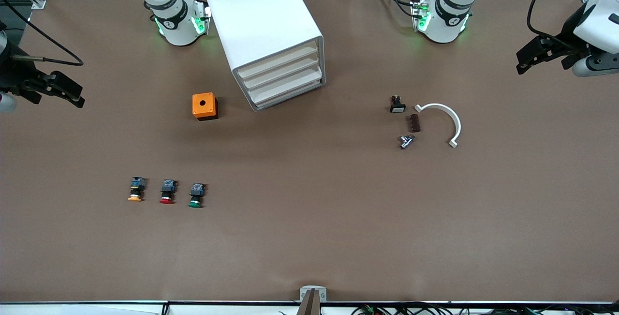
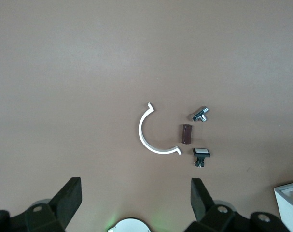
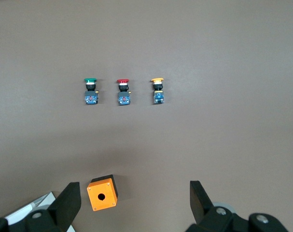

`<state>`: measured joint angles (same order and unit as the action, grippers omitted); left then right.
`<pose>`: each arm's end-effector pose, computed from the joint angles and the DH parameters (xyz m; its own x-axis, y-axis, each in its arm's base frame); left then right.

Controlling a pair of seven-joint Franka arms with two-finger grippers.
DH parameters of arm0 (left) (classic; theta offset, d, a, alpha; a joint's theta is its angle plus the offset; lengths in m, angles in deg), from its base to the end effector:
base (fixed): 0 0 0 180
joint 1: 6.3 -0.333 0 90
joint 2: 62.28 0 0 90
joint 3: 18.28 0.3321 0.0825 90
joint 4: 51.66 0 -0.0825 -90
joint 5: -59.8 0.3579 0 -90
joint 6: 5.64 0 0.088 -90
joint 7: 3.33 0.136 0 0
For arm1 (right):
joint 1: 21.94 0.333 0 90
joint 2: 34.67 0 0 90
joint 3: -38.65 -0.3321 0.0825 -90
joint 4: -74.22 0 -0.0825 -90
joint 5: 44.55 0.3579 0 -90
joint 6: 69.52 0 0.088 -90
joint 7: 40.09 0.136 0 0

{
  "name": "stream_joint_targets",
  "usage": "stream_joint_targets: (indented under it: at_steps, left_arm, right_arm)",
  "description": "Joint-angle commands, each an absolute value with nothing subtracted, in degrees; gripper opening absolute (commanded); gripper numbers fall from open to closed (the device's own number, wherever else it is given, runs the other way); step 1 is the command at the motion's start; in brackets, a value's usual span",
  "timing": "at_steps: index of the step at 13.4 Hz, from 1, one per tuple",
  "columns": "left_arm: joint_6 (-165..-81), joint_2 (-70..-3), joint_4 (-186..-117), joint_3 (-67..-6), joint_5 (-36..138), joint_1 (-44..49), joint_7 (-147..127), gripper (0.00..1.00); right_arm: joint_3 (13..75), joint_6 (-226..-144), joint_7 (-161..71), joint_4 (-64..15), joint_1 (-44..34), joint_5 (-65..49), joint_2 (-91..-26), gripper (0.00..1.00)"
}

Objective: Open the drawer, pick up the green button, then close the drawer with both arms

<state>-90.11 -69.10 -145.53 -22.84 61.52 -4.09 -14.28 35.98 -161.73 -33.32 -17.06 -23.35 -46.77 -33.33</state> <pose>0.4744 -0.0546 0.6334 0.9964 0.0767 -0.0370 0.0749 -0.9961 -0.0473 0.5258 0.0067 0.6175 0.9946 -0.0944 0.0440 -0.0960 -0.9948 0.0349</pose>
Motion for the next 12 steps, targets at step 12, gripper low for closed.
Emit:
stream_joint_targets:
  at_steps: [12]
  left_arm:
    - [-90.4,-67.0,-142.3,-23.3,62.3,-5.1,-13.3,1.00]
  right_arm:
    - [35.1,-161.5,-34.2,-17.0,-24.0,-47.1,-32.7,1.00]
